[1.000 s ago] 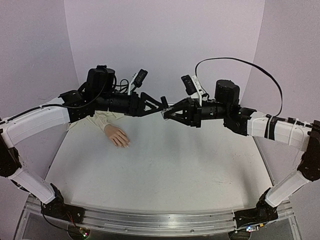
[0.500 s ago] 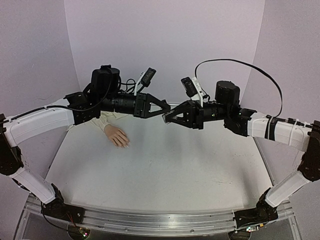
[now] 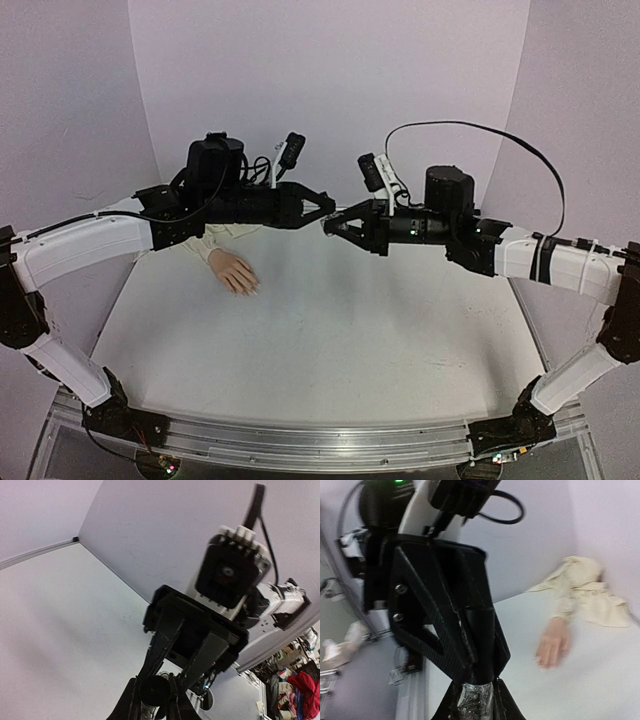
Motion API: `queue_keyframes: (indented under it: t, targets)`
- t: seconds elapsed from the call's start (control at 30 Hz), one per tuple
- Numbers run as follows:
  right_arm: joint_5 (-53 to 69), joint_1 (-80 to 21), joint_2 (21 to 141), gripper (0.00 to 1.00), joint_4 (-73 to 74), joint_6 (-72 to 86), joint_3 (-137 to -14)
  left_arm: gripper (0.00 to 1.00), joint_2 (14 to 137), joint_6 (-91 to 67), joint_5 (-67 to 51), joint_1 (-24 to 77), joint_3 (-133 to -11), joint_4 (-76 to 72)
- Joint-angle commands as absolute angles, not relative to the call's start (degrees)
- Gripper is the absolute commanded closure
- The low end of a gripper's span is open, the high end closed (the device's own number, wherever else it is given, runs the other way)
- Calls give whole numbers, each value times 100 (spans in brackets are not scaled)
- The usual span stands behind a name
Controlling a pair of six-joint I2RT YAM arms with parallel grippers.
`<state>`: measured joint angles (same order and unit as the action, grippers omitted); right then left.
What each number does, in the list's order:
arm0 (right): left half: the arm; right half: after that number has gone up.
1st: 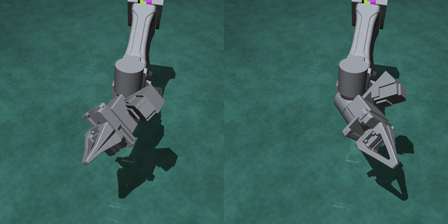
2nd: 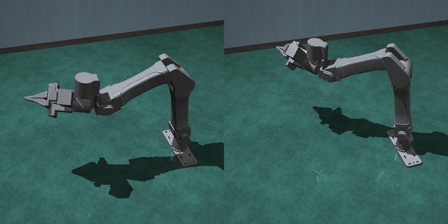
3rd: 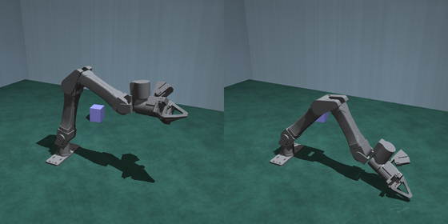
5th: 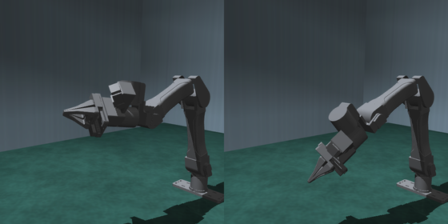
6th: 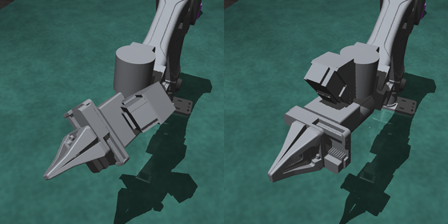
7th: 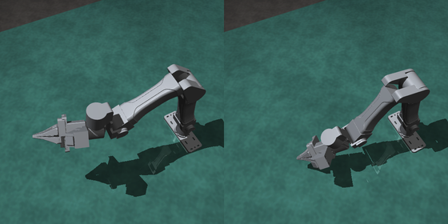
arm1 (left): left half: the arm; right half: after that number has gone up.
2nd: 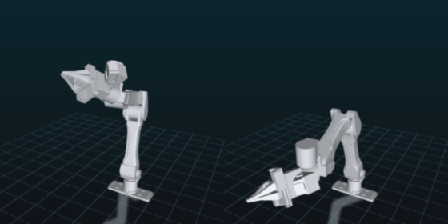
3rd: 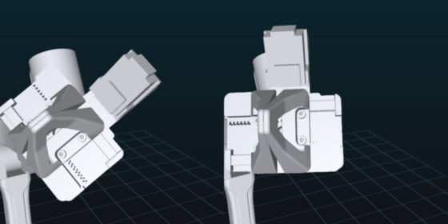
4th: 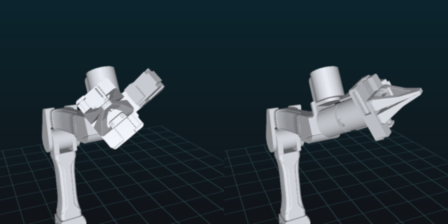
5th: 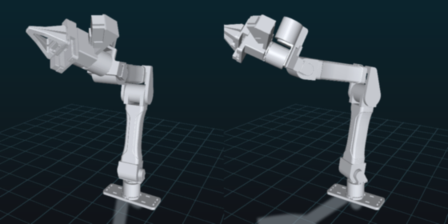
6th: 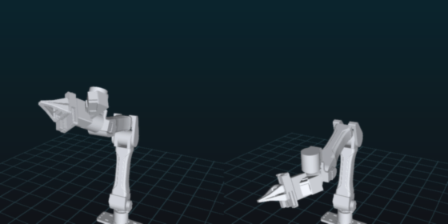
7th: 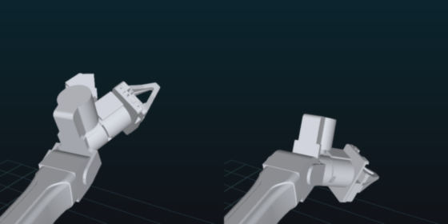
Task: Paint the nails
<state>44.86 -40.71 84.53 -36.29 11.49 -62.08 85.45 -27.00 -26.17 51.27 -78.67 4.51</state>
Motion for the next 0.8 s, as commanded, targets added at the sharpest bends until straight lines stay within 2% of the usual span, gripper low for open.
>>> queue_keyframes:
  t: [0.0, 0.07, 0.13, 0.27, 0.37, 0.43, 0.47, 0.6, 0.67, 0.77]
  targets:
    - [-1242, -5032, 8256, 100, -3473, -51, -6090, 100, 8464, -2769, -1386, 5307, -7952, 391]
    - [-3114, -5381, 8480, 100, -4038, -289, -5939, 100, 8491, -2869, -877, 5350, -7926, 539]
    - [-3242, -5405, 8625, 100, -4345, -230, -5908, 100, 8570, -2972, -595, 5359, -7944, 656]
    - [-1416, -5388, 8949, 100, -4482, -283, -6184, 100, 8750, -2993, -616, 5357, -8120, 890]
    - [-522, -5326, 8993, 100, -4519, -169, -6242, 100, 8767, -2968, -770, 5354, -8173, 955]
    - [120, -5205, 8944, 100, -4534, -51, -6221, 96, 8729, -2947, -875, 5353, -8146, 962]
    - [436, -5111, 8890, 100, -4559, 163, -6171, 91, 8697, -2926, -931, 5353, -8112, 962]
    - [2652, -4467, 8706, 100, -4712, 742, -6001, 51, 8488, -2480, -1473, 5348, -8082, 1051]
    - [3770, -4255, 8678, 100, -4771, 932, -5980, 35, 8345, -2241, -1634, 5339, -8092, 1237]
    - [4929, -4155, 8632, 100, -4770, 1106, -5956, 19, 8101, -2126, -1857, 5291, -7982, 1322]
